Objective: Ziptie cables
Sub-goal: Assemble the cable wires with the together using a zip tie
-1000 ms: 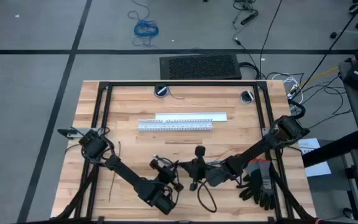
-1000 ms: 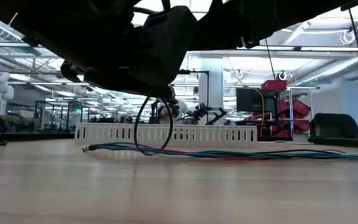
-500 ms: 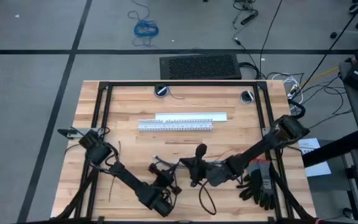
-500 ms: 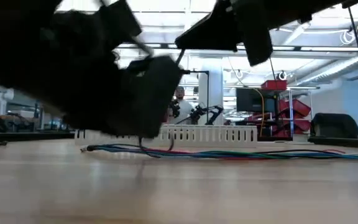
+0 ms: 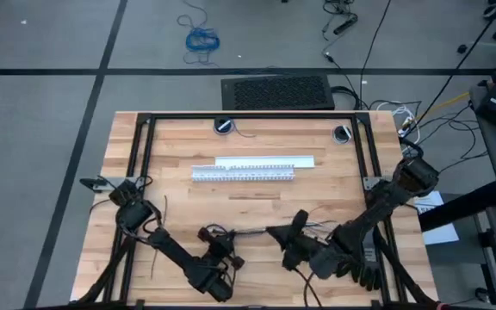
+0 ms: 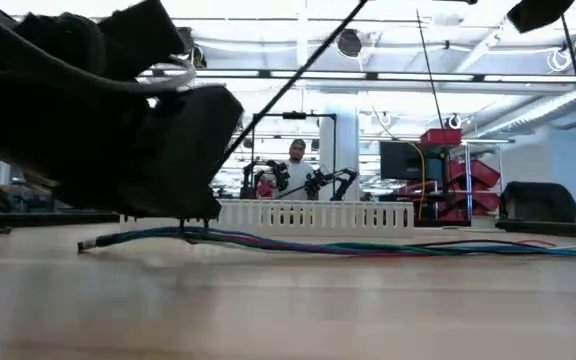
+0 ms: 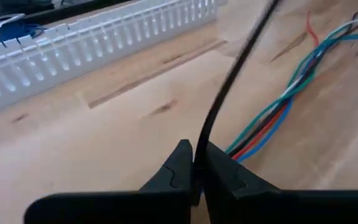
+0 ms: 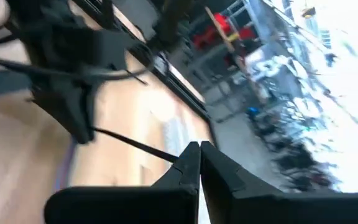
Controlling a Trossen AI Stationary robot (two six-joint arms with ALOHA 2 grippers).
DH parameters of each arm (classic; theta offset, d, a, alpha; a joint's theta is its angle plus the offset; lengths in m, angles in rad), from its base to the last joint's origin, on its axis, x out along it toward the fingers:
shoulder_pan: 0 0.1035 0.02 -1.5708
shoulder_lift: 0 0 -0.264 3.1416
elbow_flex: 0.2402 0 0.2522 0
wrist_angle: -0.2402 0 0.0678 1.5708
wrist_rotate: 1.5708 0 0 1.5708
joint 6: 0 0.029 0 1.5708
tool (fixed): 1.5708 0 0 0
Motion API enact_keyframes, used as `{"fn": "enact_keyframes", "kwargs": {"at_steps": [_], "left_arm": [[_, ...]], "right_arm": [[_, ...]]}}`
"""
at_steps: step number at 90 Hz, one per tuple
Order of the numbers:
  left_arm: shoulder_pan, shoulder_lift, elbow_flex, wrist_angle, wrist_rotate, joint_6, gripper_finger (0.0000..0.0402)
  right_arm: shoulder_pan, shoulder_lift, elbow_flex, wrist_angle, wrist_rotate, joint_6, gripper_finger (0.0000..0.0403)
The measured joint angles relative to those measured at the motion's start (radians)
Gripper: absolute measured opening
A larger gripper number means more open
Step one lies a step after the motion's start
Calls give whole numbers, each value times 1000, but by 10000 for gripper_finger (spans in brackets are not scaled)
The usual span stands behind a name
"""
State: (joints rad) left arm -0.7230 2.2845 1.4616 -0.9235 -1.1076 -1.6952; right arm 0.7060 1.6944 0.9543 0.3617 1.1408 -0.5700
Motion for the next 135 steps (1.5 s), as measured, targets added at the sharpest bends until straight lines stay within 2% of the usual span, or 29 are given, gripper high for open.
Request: {"fn": "enact_keyframes", "kwargs": {"at_steps": [13,30,40,46,66,80,90,107,114,122,128,135], "left_arm": [[-17,0,0,26,26,0,17],[-25,0,0,27,18,0,17],[-25,0,0,26,18,2,17],[-27,4,-2,32,68,3,17],[-30,29,-2,83,59,26,17],[-34,29,-1,99,56,26,17],[-34,25,0,100,63,25,19],[-34,24,0,102,78,-29,78],[-34,24,0,102,84,-35,91],[-34,24,0,102,86,-35,95],[-34,24,0,102,86,-35,96],[-34,24,0,102,87,-30,97]], "right_arm": [[-42,-37,0,13,-72,-53,0],[-207,-141,0,64,-280,-164,0],[-307,-195,0,18,-412,-124,0],[-371,-214,4,15,-438,-89,1],[-508,-212,3,-20,-564,-15,1],[-541,-211,3,-29,-644,36,1],[-534,-225,3,-6,-648,34,1],[-473,-333,33,77,-643,-14,0],[-443,-401,92,4,-640,26,0],[-419,-470,188,-232,-636,195,0],[-414,-502,233,-436,-697,349,0],[-413,-518,223,-582,-821,504,0]]}}
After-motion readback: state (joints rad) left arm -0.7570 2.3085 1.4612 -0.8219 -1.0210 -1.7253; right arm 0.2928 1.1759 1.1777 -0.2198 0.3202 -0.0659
